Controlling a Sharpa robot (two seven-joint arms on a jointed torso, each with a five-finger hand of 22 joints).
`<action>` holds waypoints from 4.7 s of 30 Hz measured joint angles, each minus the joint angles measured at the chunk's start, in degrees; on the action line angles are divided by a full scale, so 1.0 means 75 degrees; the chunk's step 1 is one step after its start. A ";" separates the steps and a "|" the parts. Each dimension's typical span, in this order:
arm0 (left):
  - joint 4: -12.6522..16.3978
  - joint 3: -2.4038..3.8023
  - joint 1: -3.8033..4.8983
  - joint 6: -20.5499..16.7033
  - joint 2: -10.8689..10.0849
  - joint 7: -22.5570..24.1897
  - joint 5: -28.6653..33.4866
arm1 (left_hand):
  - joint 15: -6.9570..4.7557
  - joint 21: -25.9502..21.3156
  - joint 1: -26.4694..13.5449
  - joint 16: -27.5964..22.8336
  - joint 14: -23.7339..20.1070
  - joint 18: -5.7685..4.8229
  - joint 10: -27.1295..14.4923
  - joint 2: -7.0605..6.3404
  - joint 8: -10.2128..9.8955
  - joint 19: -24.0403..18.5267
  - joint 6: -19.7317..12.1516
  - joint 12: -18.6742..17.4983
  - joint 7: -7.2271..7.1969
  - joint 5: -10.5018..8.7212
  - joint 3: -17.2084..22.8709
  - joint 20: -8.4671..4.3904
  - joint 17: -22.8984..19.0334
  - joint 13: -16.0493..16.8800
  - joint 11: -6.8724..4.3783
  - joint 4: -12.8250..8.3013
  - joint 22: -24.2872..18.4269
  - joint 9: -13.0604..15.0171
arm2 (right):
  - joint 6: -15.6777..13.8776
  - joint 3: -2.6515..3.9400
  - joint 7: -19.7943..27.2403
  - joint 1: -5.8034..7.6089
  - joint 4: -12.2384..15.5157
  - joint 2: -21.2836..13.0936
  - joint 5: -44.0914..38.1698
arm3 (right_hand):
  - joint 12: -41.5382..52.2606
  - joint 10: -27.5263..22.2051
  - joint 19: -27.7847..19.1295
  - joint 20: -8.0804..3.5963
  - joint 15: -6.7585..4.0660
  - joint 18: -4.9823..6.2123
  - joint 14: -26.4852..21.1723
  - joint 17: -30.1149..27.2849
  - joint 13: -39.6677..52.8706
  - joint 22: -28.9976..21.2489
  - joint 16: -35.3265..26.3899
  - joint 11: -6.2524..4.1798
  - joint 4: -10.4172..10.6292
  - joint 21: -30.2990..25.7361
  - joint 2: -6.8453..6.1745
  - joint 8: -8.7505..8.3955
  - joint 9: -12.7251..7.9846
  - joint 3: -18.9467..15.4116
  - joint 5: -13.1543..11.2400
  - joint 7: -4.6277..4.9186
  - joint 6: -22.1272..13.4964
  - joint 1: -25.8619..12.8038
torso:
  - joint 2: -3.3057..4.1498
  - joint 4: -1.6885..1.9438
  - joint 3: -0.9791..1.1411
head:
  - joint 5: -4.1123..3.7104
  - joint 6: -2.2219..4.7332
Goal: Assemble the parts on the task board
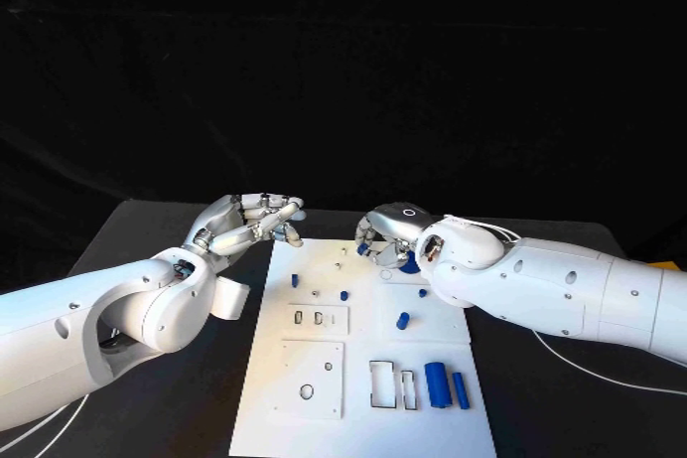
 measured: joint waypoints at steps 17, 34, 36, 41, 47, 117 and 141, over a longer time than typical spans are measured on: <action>0.0068 0.0000 0.0146 0.0006 -0.0001 -0.0015 0.0018 | 0.0000 0.0030 0.0000 -0.0002 -0.0054 0.0000 0.0000 0.0000 -0.0037 -0.0022 0.0000 0.0000 0.0000 0.0000 -0.0022 0.0023 0.0014 0.0006 0.0000 -0.0022 0.0007 0.0000 | -0.0244 0.0013 -0.0069 -0.0008 -0.0550 0.0497 0.0116 | -0.0013 -0.0001 -0.0001 0.0000 0.0001 0.0001 0.0000 -0.0011 -0.0020 0.0006 0.0030 0.0001 0.0020 -0.0003 -0.0003 -0.0023 0.0017 0.0019 -0.0001 0.0008 -0.0038 -0.0002 | 0.0185 0.0126 -0.0074 | -0.0020 0.0044; 0.0065 -0.0002 0.0190 0.0006 0.0006 -0.0024 0.0021 | 0.0000 0.0030 0.0000 -0.0003 -0.0054 0.0000 0.0000 0.0000 -0.0037 -0.0050 0.0000 0.0000 0.0000 0.0000 -0.0021 0.0050 0.0021 0.0005 0.0000 -0.0022 0.0014 0.0000 | -0.0274 0.0012 -0.0057 -0.0033 -0.0634 0.0636 0.0182 | -0.0030 -0.0001 -0.0001 0.0000 0.0001 0.0002 0.0000 -0.0012 -0.0010 0.0005 0.0029 0.0002 0.0042 -0.0003 -0.0005 -0.0017 0.0155 0.0039 -0.0022 0.0027 -0.0086 -0.0002 | 0.0267 0.0161 -0.0117 | -0.0007 0.0019; 0.0066 -0.0002 0.0194 0.0007 0.0006 -0.0025 0.0022 | 0.0000 0.0030 0.0000 -0.0003 -0.0054 -0.0001 0.0000 0.0000 -0.0037 -0.0066 0.0000 0.0000 0.0000 0.0000 -0.0021 0.0034 0.0021 0.0004 0.0000 -0.0022 0.0013 0.0000 | -0.0261 0.0011 -0.0057 -0.0038 -0.0659 0.0653 0.0186 | -0.0029 -0.0001 -0.0001 0.0000 0.0001 0.0001 0.0000 -0.0018 0.0003 0.0005 0.0029 0.0002 0.0042 -0.0004 -0.0037 -0.0016 0.0164 0.0039 -0.0022 0.0027 -0.0086 -0.0034 | 0.0269 0.0163 -0.0117 | -0.0007 0.0009; 0.0068 -0.0002 0.0202 0.0007 0.0006 -0.0027 0.0022 | 0.0000 0.0030 0.0000 -0.0003 -0.0054 -0.0001 0.0000 0.0000 -0.0037 -0.0077 0.0000 0.0000 0.0000 0.0000 -0.0021 0.0023 0.0021 0.0004 0.0000 -0.0022 0.0013 0.0000 | -0.0214 0.0012 -0.0057 -0.0045 -0.0679 0.0673 0.0193 | -0.0029 -0.0016 -0.0001 0.0000 0.0001 0.0001 0.0001 -0.0018 -0.0008 0.0001 0.0029 0.0016 0.0042 -0.0004 -0.0037 -0.0016 0.0170 0.0039 -0.0022 0.0027 -0.0088 -0.0034 | 0.0271 0.0163 -0.0116 | 0.0007 -0.0020; 0.0064 0.0000 0.0208 0.0007 0.0005 -0.0028 0.0023 | -0.0024 0.0030 0.0000 -0.0003 -0.0077 -0.0001 -0.0017 0.0000 -0.0037 -0.0077 0.0000 0.0000 0.0000 0.0000 -0.0021 0.0023 0.0025 0.0004 0.0017 -0.0022 0.0012 0.0000 | -0.0180 0.0016 -0.0072 -0.0050 -0.0701 0.0681 0.0201 | -0.0278 -0.0582 -0.0432 0.0146 0.0132 0.0002 0.0014 -0.0531 -0.0120 -0.0677 -0.0215 0.0237 0.0234 -0.0398 -0.0388 -0.0424 0.0162 -0.0050 -0.0216 0.0262 -0.0814 -0.0388 | 0.0271 0.0148 -0.0116 | 0.0029 -0.0042; -0.0248 -0.0004 0.0213 0.0092 0.0016 -0.0100 0.0090 | 0.0001 0.0029 0.0001 -0.0003 -0.0164 -0.0002 -0.0027 0.0000 -0.0036 -0.0157 0.0000 0.0000 0.0000 0.0000 -0.0021 0.0049 0.0054 0.0006 0.0027 -0.0022 0.0024 0.0000 | 0.0583 0.0211 -0.0366 -0.0169 0.0232 -0.1389 0.2086 | 0.9086 0.1014 0.0450 0.0150 0.0072 -0.0266 0.0013 0.0858 0.8199 0.0094 0.1432 0.0134 0.1355 0.0654 -0.0582 0.0498 0.0478 -0.1630 0.0960 0.0329 -0.1937 0.0000 | 0.0168 -0.0060 0.0039 | 0.0001 -0.0141; -0.0271 -0.0004 0.0213 0.0111 0.0022 -0.0116 0.0093 | 0.0029 0.0059 0.0000 -0.0003 -0.0192 -0.0001 -0.0055 0.0000 -0.0036 -0.0185 0.0000 0.0000 0.0000 0.0000 -0.0043 0.0078 0.0071 0.0005 0.0055 -0.0044 0.0036 0.0000 | 0.0166 0.0199 -0.0302 -0.0254 0.0334 -0.1366 0.1520 | 0.9402 0.1545 0.0476 -0.0017 -0.0109 -0.0363 0.0028 0.0856 0.8802 0.0092 0.1465 -0.0205 0.0903 0.0853 -0.0265 0.0664 0.0151 -0.0571 0.0585 0.0234 -0.1454 0.0160 | 0.0160 -0.0061 0.0044 | -0.0023 -0.0171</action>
